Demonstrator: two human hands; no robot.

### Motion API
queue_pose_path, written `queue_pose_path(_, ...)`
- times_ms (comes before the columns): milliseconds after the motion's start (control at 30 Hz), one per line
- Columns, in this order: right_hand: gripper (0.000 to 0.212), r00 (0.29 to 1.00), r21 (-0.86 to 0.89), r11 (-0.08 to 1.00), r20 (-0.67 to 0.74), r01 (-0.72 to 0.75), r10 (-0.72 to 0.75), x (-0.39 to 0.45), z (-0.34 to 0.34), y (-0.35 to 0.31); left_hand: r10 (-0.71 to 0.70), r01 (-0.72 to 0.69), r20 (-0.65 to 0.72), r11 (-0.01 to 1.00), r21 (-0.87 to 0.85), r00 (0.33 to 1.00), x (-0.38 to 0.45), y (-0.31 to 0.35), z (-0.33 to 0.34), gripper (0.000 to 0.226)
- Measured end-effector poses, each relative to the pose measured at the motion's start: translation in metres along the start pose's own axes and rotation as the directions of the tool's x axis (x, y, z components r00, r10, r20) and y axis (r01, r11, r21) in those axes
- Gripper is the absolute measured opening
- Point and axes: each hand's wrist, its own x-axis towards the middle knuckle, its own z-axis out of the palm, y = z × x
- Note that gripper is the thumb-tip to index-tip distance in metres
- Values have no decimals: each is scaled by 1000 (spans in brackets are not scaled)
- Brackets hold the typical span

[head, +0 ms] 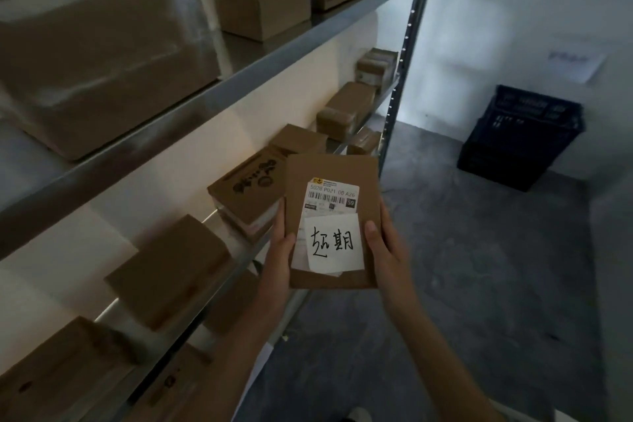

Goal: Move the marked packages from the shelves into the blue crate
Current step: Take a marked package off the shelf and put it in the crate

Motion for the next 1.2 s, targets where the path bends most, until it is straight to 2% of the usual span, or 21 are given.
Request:
queue_pose_path(400, 54, 982, -28, 998, -180, -60, 54, 86, -94, 14, -45, 40, 190, 999, 28, 981, 101, -38, 100, 51)
queue_pose_path(533, 55, 977, -42, 997, -204, -66, 56, 135, -109, 17, -35, 26, 224, 999, 43, 974, 153, -46, 125, 53)
queue_pose_path(667, 55, 969, -40, 996, -238, -75, 64, 192, -121, 16, -44, 51, 258, 998, -22, 965, 212, -45, 151, 50)
queue_pose_path(900, 42, 939, -12, 992, -325, -124, 114, 281, -151, 3, -65, 58, 307, 998, 32, 949, 306, -40, 204, 46)
queue_pose_path(1033, 46, 917, -8, 993, -383, -120, 108, 328, -178, 6, -95, 80, 378, 995, 55, 921, 351, -41, 242, 47)
queue_pose_path(1200, 50, 902, 13, 991, -413, -132, 126, 393, -229, 14, -133, 109, 396, 990, 84, 908, 411, -59, 303, 46)
